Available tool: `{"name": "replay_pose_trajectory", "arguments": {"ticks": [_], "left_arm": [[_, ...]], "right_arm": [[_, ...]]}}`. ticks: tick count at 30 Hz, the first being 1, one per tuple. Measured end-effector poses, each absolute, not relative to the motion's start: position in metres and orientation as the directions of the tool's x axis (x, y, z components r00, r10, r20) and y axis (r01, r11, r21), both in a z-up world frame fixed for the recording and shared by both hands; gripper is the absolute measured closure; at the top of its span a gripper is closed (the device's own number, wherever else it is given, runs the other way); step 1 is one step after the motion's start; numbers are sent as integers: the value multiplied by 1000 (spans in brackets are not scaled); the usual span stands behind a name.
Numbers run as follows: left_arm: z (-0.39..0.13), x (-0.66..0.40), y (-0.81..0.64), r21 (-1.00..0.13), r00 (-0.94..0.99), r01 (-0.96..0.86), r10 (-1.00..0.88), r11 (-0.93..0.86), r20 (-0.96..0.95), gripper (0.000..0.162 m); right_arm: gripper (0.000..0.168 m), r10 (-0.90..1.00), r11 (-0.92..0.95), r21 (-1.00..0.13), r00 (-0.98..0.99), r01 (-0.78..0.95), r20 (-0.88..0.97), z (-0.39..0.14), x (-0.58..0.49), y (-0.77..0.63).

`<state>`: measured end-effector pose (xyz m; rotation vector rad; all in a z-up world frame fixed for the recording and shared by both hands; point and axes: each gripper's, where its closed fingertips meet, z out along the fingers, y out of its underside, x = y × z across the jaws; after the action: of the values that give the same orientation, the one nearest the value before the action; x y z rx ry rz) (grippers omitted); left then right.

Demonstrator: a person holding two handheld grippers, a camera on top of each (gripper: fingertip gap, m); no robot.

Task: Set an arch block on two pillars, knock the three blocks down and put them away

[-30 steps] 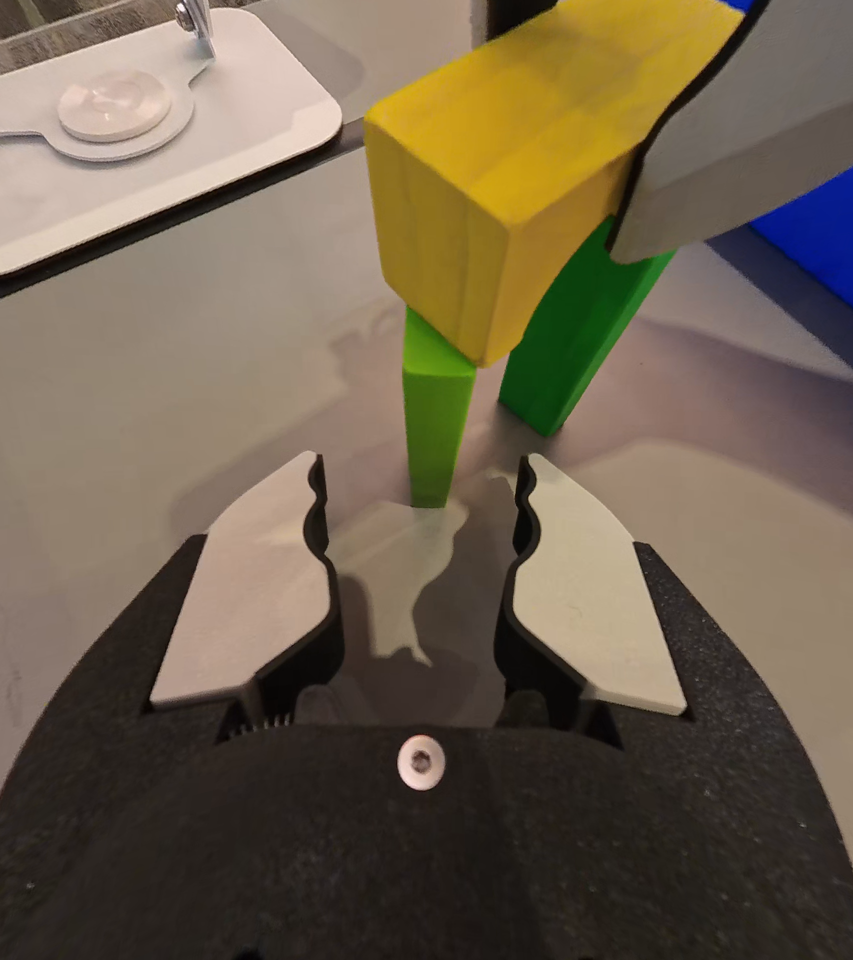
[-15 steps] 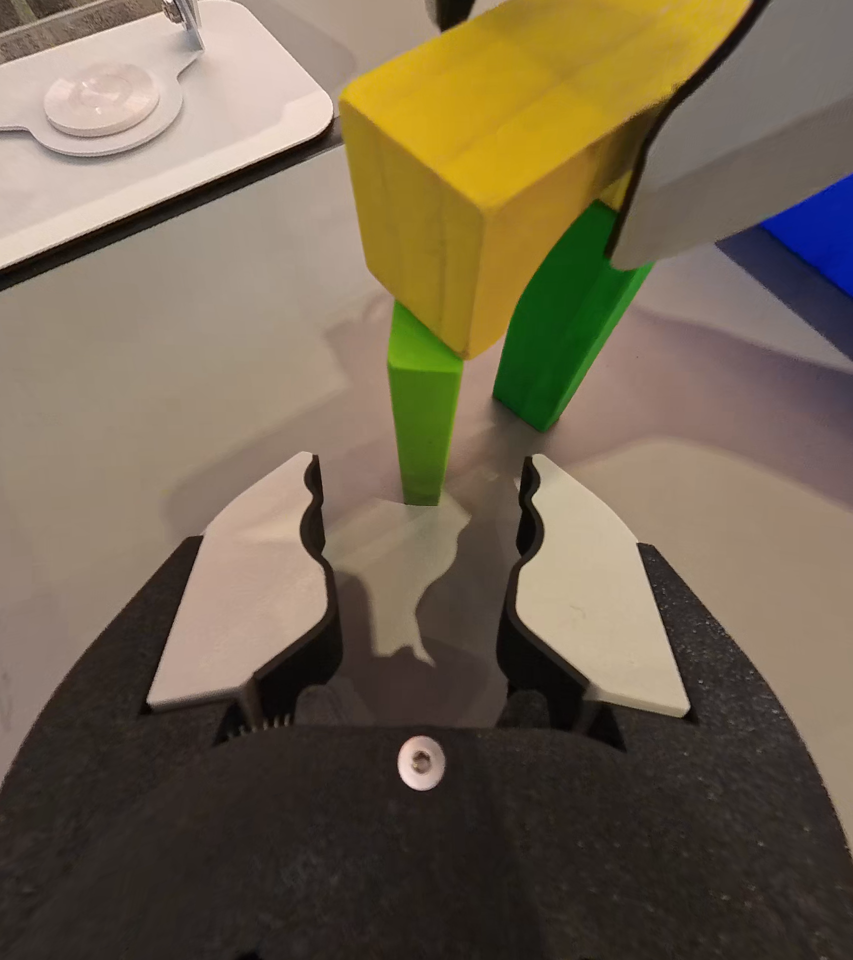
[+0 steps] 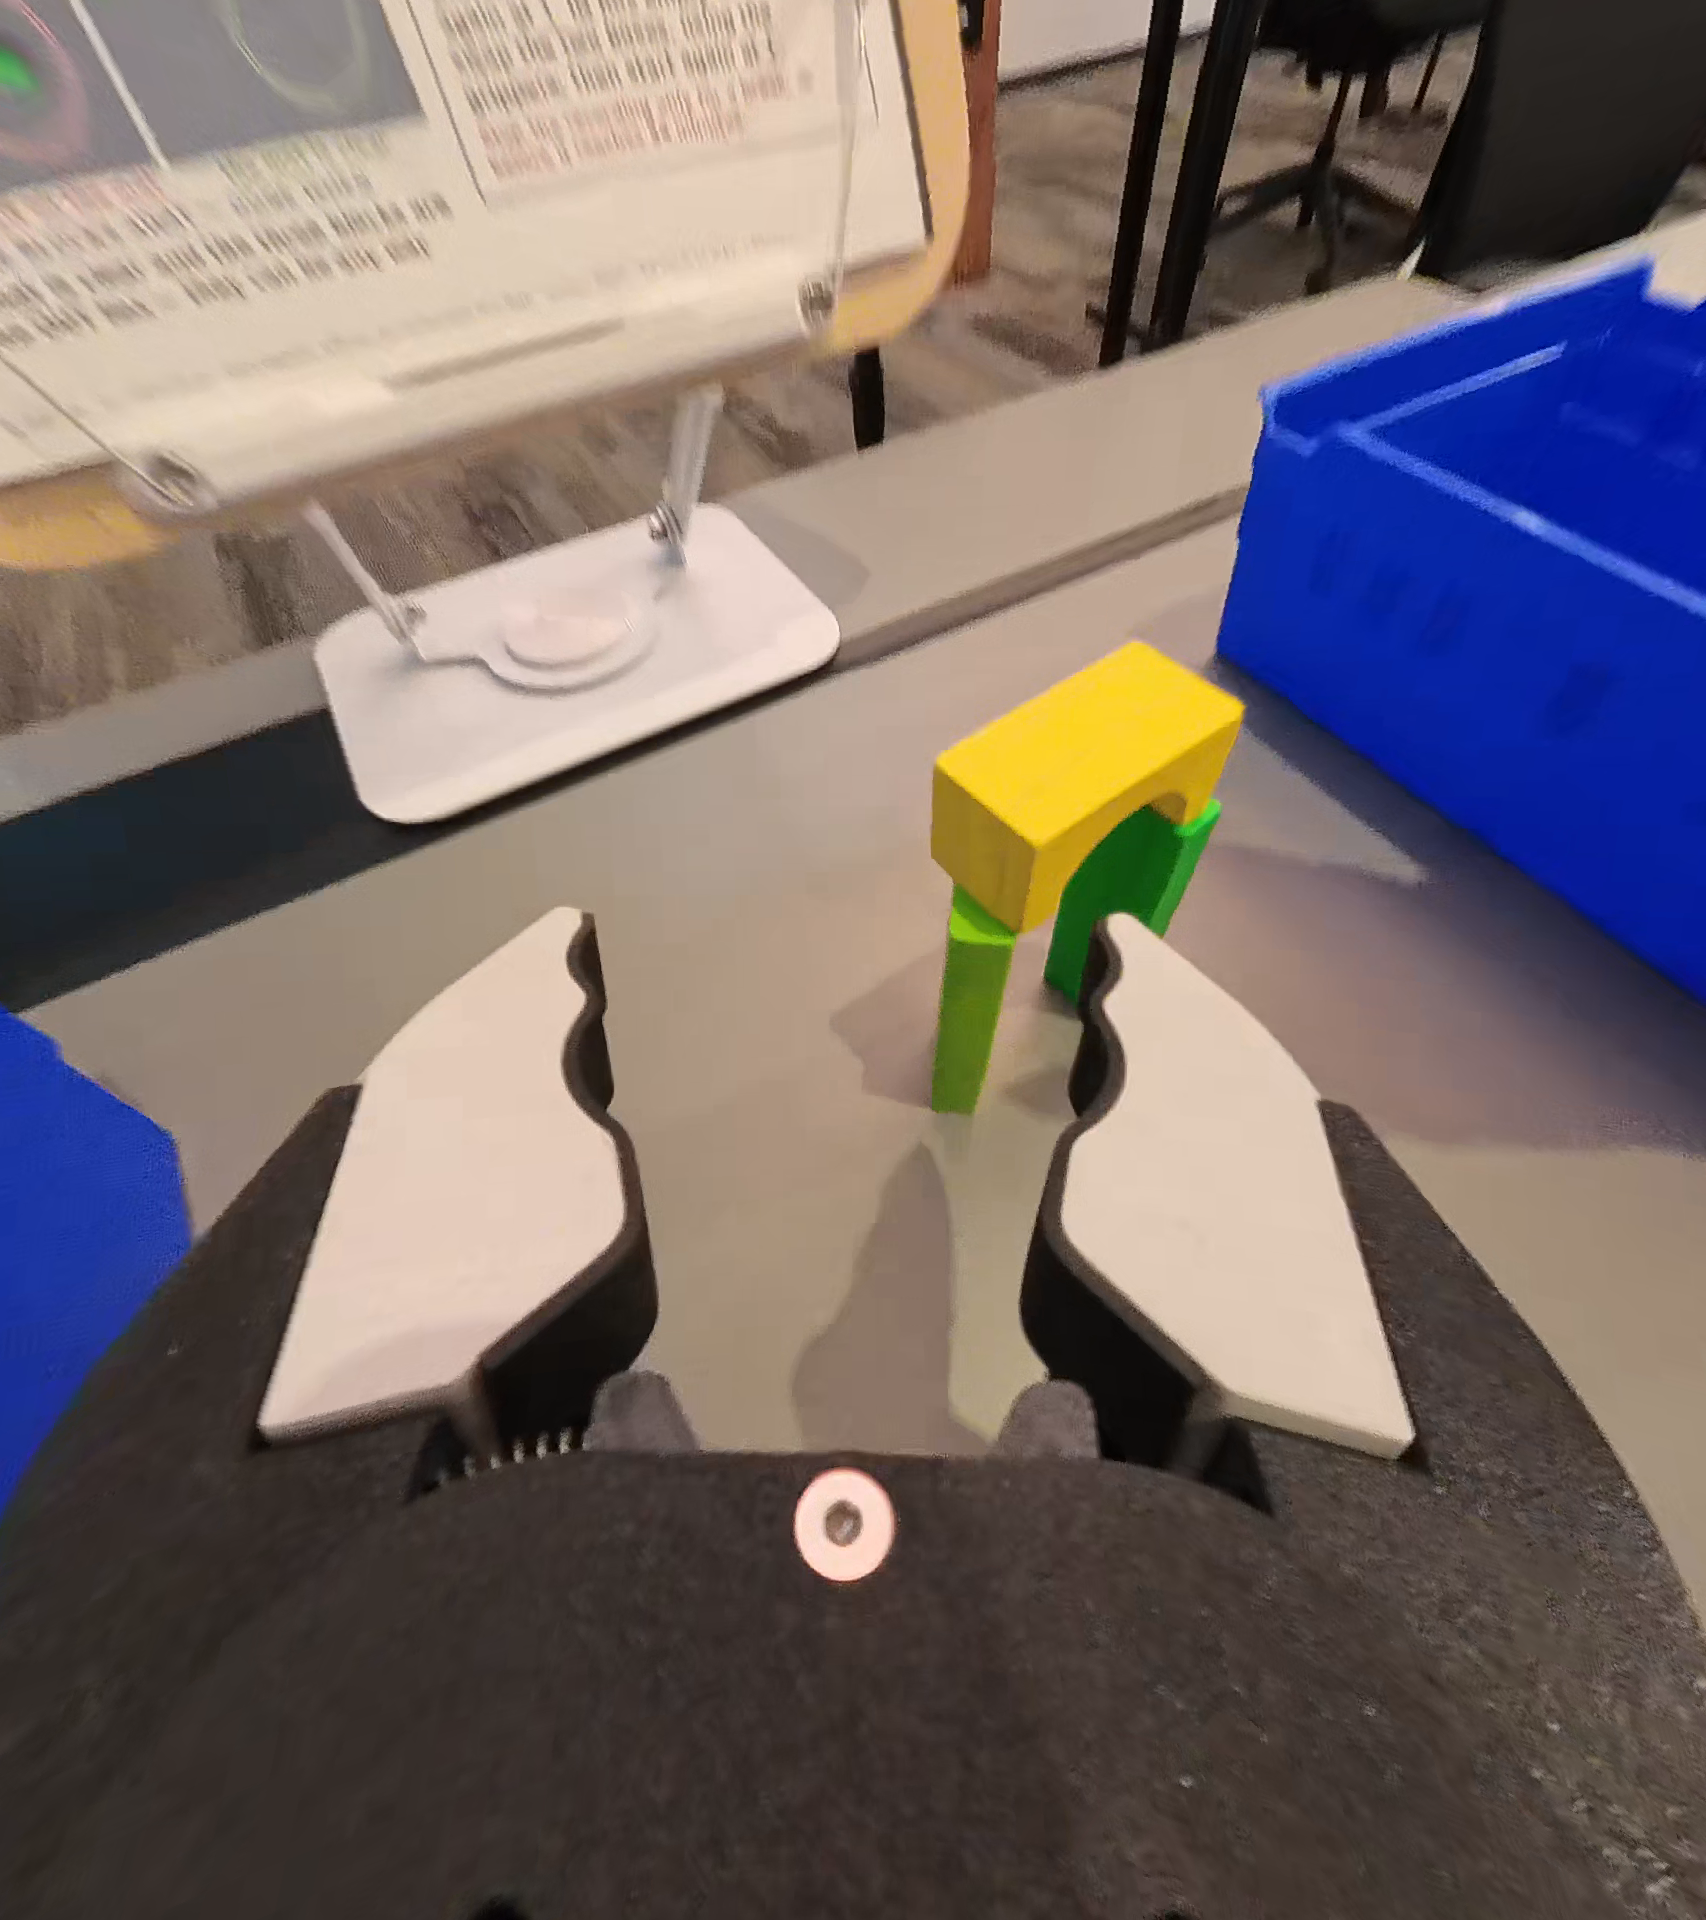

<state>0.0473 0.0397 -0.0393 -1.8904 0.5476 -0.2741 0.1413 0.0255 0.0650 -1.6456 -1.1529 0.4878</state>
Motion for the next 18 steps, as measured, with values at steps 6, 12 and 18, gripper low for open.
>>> {"name": "replay_pose_trajectory", "arguments": {"ticks": [6,12,18], "left_arm": [[-19,51,25,-935,807,-260,-586,-243,-73,81],[-69,73,19,-868,786,-320,-618,-379,-20,88],[-94,72,30,-857,808,-410,-560,-312,-183,95]], "right_arm": [[102,767,-106,-957,635,269,94,53,158,20],[102,634,-116,-972,768,206,88,24,168,38],[102,586,-161,-965,807,208,76,-3,167,43]]}}
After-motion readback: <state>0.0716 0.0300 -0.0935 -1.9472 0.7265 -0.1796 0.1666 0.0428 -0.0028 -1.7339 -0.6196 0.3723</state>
